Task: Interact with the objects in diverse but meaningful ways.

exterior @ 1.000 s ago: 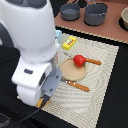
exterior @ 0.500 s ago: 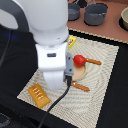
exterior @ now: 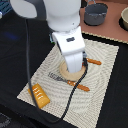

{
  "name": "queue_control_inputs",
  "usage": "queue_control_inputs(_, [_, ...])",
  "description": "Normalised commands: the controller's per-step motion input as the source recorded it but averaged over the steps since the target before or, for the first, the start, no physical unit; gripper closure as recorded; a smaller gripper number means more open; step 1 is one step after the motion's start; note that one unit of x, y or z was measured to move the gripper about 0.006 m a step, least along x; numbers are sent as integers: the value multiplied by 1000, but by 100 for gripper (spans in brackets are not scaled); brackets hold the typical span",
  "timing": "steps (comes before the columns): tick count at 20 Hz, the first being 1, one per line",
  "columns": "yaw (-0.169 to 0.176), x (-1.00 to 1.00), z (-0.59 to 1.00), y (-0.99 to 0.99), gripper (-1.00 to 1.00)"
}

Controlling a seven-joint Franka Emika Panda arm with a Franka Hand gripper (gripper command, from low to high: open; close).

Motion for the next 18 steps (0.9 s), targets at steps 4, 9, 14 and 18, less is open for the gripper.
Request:
queue_control_inputs(4, [66, -332, -94, 717, -100])
queue_control_inputs(9, [63, -523, -192, 642, -100])
queue_control_inputs(14, [58, -533, -185, 642, -100])
queue_control_inputs(18, [50, -586, -195, 625, -100])
